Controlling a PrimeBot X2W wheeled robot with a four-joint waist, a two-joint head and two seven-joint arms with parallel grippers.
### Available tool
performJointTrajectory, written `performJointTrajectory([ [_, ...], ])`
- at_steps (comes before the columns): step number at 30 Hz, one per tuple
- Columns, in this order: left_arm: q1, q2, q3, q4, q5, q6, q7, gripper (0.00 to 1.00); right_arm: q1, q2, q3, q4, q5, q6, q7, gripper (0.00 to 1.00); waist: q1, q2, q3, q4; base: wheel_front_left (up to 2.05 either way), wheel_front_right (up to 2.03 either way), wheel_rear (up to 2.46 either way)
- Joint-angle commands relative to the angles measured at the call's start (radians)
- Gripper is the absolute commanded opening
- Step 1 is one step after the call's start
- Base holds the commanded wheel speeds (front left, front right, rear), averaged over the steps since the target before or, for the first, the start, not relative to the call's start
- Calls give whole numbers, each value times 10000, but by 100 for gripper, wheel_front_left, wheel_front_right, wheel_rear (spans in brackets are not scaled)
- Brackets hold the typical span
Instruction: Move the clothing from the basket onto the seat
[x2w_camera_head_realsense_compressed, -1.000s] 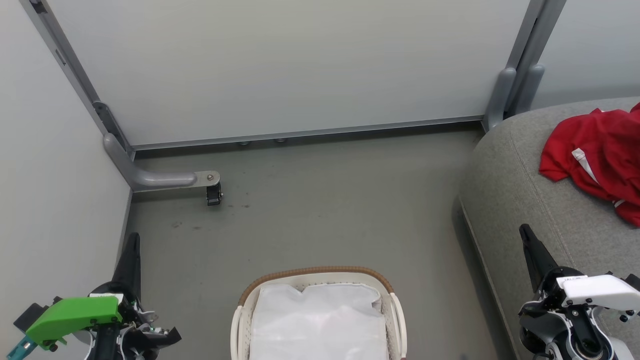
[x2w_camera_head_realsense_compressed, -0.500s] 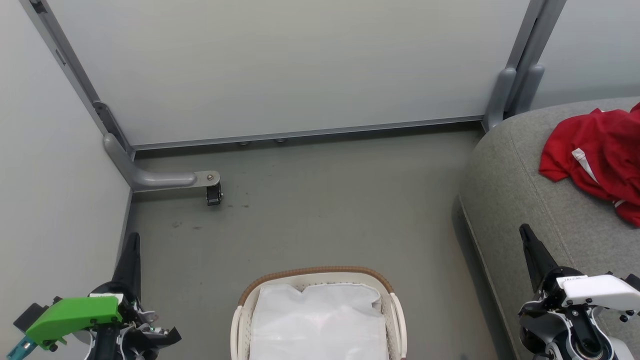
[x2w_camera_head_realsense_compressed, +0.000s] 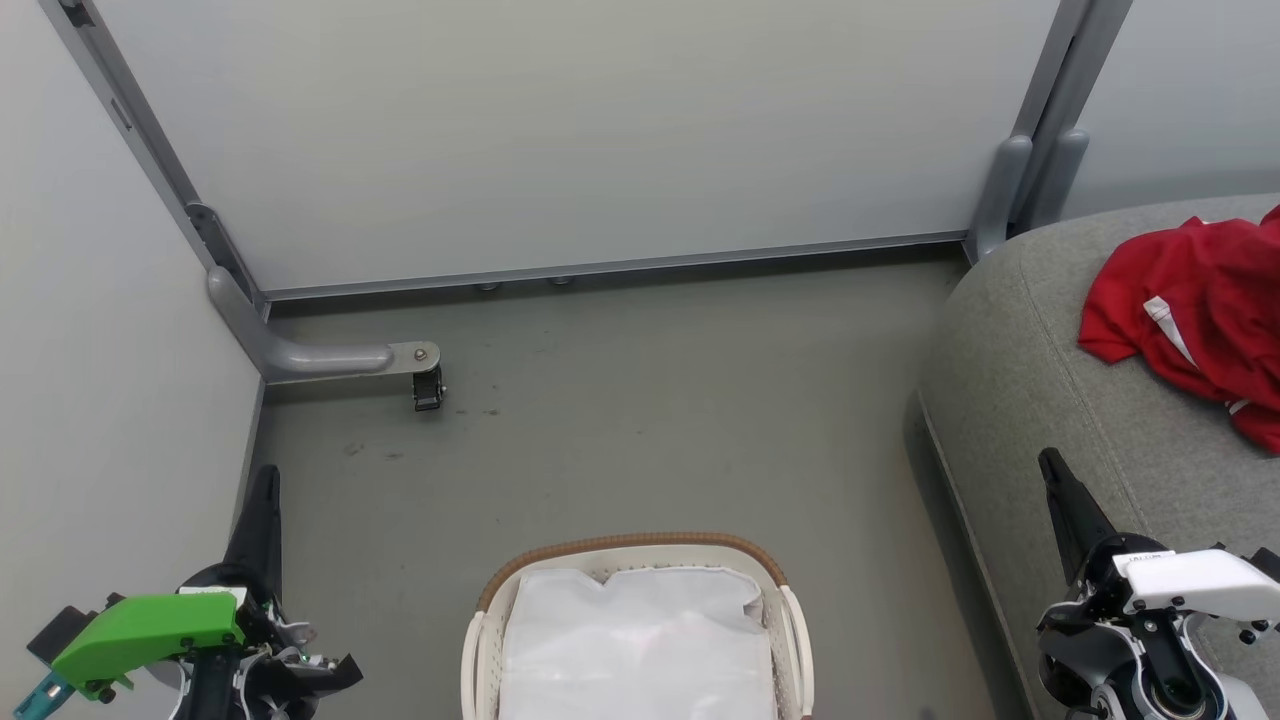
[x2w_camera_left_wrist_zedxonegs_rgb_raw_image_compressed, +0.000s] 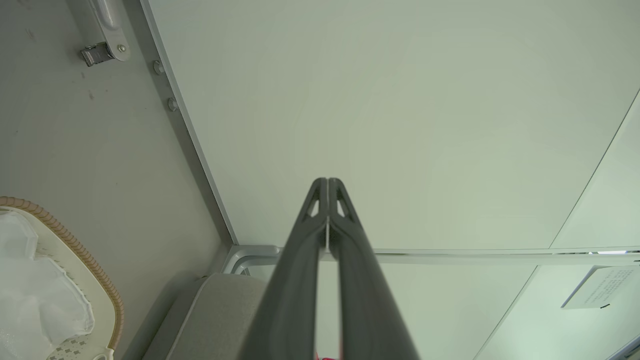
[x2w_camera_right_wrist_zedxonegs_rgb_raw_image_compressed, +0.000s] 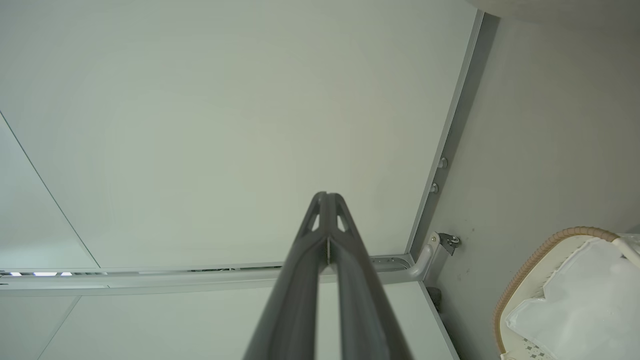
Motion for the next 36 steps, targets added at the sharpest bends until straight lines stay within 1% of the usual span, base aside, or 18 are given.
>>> performJointTrajectory([
  [1, -110, 1, 10, -19, -47, -50, 28, 0, -84, -60, -21, -34, 35, 0, 13, 0, 0, 0, 0, 0, 0, 0, 0],
  [36, -109, 1, 9, -19, -49, -51, 26, 0, -84, -60, -20, -34, 36, 0, 12, 0, 0, 0, 0, 0, 0, 0, 0],
])
